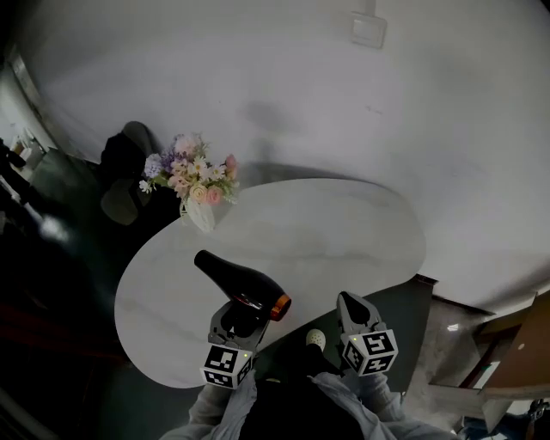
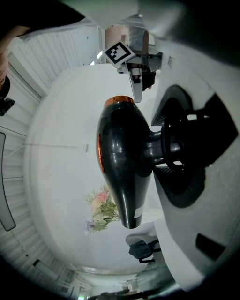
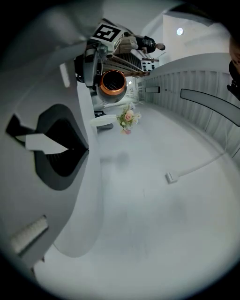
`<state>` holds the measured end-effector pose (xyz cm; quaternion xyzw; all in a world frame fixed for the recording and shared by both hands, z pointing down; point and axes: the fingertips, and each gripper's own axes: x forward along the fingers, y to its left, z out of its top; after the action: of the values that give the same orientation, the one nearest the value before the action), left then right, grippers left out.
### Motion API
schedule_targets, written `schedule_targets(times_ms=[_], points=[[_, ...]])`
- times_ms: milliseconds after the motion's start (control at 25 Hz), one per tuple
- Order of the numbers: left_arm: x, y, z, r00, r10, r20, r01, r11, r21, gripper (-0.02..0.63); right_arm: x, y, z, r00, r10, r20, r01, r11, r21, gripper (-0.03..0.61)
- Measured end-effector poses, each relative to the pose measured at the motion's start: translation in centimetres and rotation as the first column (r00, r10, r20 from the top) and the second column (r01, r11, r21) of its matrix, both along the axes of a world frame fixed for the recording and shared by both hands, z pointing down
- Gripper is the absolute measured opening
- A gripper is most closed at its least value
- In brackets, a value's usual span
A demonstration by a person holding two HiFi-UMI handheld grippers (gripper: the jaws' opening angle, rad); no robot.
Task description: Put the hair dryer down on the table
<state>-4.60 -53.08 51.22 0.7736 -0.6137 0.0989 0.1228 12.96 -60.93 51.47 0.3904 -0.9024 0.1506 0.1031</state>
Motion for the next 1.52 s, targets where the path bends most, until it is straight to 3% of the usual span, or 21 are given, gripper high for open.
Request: schedule_targets(times_ms=[360, 520, 880, 1280, 1520], points=[[0.1, -9.3, 1.2, 0.991, -0.127, 0.048, 0.130, 0.989, -0.071, 0.278, 0.2, -10.0, 0.9, 0.989, -0.147, 0.005, 0.147, 0.989, -0.035, 0.009], [0.7, -12.7, 2.2, 0.989, -0.137, 0.048, 0.142, 0.983, -0.118, 0.279, 0.7, -13.0, 1.7, 0.982, -0.187, 0.012, 0.188, 0.981, -0.053, 0.009], [0.8, -20.6, 8.3, 0.993, -0.111, 0.040, 0.118, 0.945, -0.305, 0.279, 1.6, -15.6, 4.3, 0.981, -0.192, 0.018, 0.193, 0.974, -0.121, 0.009], [-1.9, -26.2, 16.2, 0.991, -0.098, 0.096, 0.133, 0.864, -0.486, 0.281, 2.8, -18.0, 5.6, 0.988, -0.150, -0.025, 0.144, 0.978, -0.148, 0.009], [-2.0, -27.7, 17.7, 0.990, -0.091, 0.105, 0.131, 0.860, -0.493, 0.285, 2.5, -18.5, 6.0, 0.988, -0.148, -0.037, 0.141, 0.978, -0.151, 0.009]])
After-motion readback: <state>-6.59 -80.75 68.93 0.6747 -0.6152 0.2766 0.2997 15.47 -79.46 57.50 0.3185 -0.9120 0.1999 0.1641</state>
